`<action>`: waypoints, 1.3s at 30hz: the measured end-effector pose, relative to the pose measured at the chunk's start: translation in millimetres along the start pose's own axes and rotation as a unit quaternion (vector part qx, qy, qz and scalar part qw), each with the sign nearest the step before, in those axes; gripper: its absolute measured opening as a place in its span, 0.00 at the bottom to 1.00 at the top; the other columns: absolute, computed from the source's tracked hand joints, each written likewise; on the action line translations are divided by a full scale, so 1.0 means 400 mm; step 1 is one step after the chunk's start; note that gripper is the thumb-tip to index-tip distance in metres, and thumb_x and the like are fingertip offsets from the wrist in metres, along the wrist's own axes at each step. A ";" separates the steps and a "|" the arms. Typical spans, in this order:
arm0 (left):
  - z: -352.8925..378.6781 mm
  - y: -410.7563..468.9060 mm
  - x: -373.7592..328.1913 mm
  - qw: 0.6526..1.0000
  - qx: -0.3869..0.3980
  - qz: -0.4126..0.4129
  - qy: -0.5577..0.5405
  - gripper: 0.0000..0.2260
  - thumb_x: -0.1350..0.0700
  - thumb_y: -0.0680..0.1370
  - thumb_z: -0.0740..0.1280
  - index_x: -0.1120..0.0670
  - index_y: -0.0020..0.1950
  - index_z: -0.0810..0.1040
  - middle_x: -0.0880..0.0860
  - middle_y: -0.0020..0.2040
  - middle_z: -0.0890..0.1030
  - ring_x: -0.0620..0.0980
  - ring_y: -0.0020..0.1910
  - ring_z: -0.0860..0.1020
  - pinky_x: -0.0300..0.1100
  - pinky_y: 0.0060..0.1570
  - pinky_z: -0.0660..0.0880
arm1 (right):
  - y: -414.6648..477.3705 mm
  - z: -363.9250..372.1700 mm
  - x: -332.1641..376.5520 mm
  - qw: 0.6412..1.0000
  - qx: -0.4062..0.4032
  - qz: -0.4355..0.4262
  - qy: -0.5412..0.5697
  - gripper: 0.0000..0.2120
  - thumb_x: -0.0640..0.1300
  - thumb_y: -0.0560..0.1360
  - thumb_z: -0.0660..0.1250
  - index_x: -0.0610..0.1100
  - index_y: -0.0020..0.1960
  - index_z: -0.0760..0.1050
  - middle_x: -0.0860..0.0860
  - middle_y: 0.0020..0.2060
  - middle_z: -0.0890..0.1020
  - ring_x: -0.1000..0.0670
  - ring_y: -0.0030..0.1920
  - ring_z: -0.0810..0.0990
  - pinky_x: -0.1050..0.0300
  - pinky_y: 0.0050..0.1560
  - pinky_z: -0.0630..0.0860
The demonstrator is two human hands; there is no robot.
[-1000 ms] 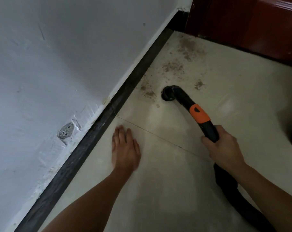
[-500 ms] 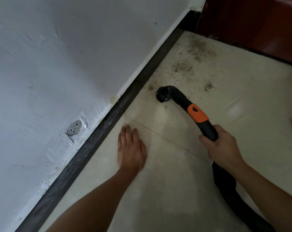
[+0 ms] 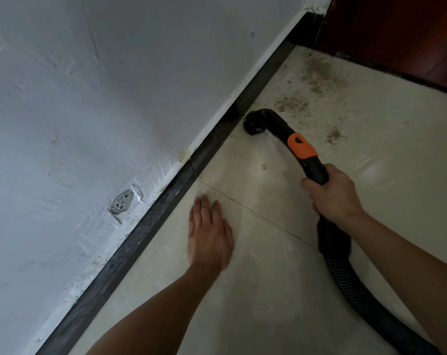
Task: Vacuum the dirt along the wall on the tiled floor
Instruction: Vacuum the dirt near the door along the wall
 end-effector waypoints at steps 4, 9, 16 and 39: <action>0.003 0.004 0.001 1.000 -0.007 0.002 0.008 0.24 0.49 0.82 0.52 0.60 0.74 0.66 0.64 0.76 0.61 0.60 0.77 0.56 0.53 0.74 0.51 | 0.051 0.009 0.022 1.000 0.003 0.001 0.004 0.08 0.46 0.73 0.70 0.45 0.49 0.73 0.40 0.36 0.80 0.41 0.30 0.79 0.46 0.35 0.80; 0.007 0.004 0.005 1.000 -0.006 0.002 0.004 0.24 0.50 0.81 0.52 0.61 0.72 0.69 0.64 0.75 0.63 0.61 0.76 0.59 0.54 0.73 0.54 | 0.018 0.024 0.041 1.000 0.026 -0.003 0.014 0.07 0.42 0.73 0.70 0.44 0.46 0.72 0.41 0.33 0.78 0.43 0.26 0.76 0.53 0.29 0.76; 0.000 0.007 0.002 1.000 -0.007 0.004 -0.001 0.23 0.50 0.81 0.52 0.61 0.72 0.69 0.65 0.74 0.64 0.61 0.75 0.60 0.53 0.73 0.53 | -0.132 0.031 0.000 0.996 0.082 -0.031 -0.032 0.07 0.42 0.73 0.71 0.48 0.46 0.74 0.44 0.29 0.78 0.44 0.26 0.76 0.55 0.28 0.72; -0.011 0.012 -0.008 1.000 0.005 0.027 -0.001 0.24 0.54 0.76 0.51 0.66 0.65 0.73 0.70 0.67 0.70 0.70 0.67 0.67 0.64 0.67 0.64 | -0.418 -0.252 -0.300 0.983 -0.021 0.141 0.118 0.03 0.36 0.77 0.69 0.38 0.46 0.74 0.43 0.30 0.78 0.49 0.24 0.75 0.53 0.27 0.72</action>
Point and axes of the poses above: each hand's wrist, its own y-axis towards the middle knuckle, its own z-axis out of the palm, x = y × z, the point moved 3 cm from there along y, towards the middle knuckle
